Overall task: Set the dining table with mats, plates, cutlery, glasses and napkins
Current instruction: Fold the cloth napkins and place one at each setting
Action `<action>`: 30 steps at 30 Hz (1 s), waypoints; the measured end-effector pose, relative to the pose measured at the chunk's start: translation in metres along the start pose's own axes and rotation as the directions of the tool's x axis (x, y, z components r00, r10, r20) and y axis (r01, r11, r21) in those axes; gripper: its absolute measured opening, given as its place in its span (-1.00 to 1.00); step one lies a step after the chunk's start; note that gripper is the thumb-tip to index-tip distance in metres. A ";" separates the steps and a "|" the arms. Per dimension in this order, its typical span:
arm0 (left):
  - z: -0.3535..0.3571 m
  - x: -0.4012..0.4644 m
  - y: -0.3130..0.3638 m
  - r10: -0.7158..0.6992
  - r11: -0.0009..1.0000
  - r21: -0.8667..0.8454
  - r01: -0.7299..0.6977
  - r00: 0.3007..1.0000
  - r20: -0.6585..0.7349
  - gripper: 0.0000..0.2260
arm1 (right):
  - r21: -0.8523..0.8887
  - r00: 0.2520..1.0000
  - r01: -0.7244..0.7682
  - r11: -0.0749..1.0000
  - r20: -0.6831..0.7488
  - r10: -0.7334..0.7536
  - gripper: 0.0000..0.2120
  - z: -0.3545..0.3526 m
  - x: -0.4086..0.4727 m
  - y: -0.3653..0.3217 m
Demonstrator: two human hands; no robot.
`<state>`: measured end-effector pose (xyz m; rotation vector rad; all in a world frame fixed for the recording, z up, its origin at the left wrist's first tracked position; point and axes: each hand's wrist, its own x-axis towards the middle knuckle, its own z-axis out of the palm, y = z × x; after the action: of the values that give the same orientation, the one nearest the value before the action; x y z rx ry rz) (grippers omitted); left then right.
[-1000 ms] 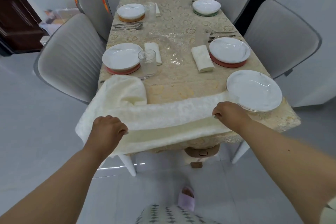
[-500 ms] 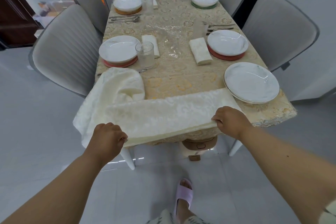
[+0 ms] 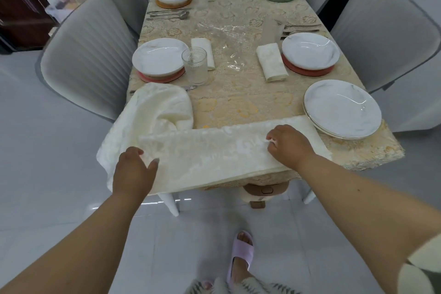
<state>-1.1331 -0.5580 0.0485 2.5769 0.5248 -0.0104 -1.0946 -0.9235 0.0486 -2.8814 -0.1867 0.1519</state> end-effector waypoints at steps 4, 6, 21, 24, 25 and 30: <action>0.003 0.012 0.005 -0.146 0.978 -0.146 0.152 0.988 0.048 -0.37 | -0.063 0.998 0.050 0.997 0.027 -0.048 -0.61 0.003 0.025 -0.023; 0.003 0.018 0.005 -0.194 0.962 -0.180 0.208 0.977 0.092 -0.27 | -0.079 0.995 0.063 0.995 0.086 -0.056 -0.53 0.004 0.036 -0.033; -0.023 0.043 0.027 0.046 0.983 -0.179 -0.048 0.999 -0.013 -0.75 | -0.061 0.962 -0.018 0.998 0.272 0.034 -0.79 0.001 0.091 -0.052; -0.036 0.060 0.038 0.076 0.976 -0.201 -0.085 0.996 -0.053 -0.82 | -0.008 0.951 -0.039 0.999 0.307 0.040 -0.85 -0.004 0.099 -0.044; -0.040 0.067 0.042 0.082 0.971 -0.218 -0.096 0.994 -0.073 -0.85 | 0.017 0.954 -0.049 0.999 0.296 0.042 -0.82 -0.006 0.102 -0.042; -0.043 0.099 0.075 0.107 0.954 -0.269 -0.130 0.990 -0.096 -0.83 | 0.112 0.985 -0.113 0.987 0.140 0.097 -0.73 -0.014 0.117 -0.035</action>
<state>-1.0180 -0.5610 0.1110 2.3378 0.3700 0.1952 -0.9817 -0.8774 0.0609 -2.7630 -0.0469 0.3641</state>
